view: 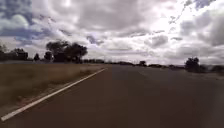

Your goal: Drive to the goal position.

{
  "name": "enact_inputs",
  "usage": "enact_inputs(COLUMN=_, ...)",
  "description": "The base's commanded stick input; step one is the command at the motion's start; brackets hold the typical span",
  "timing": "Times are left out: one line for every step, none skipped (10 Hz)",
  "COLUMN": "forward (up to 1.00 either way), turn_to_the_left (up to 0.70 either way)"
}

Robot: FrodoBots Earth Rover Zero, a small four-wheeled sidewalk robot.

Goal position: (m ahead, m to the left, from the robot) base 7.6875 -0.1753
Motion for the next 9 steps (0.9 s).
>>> enact_inputs(forward=0.70, turn_to_the_left=0.00)
enact_inputs(forward=0.70, turn_to_the_left=0.00)
enact_inputs(forward=0.70, turn_to_the_left=0.00)
enact_inputs(forward=0.70, turn_to_the_left=0.00)
enact_inputs(forward=0.70, turn_to_the_left=0.00)
enact_inputs(forward=0.70, turn_to_the_left=0.00)
enact_inputs(forward=0.70, turn_to_the_left=0.00)
enact_inputs(forward=0.70, turn_to_the_left=0.00)
enact_inputs(forward=0.70, turn_to_the_left=0.00)
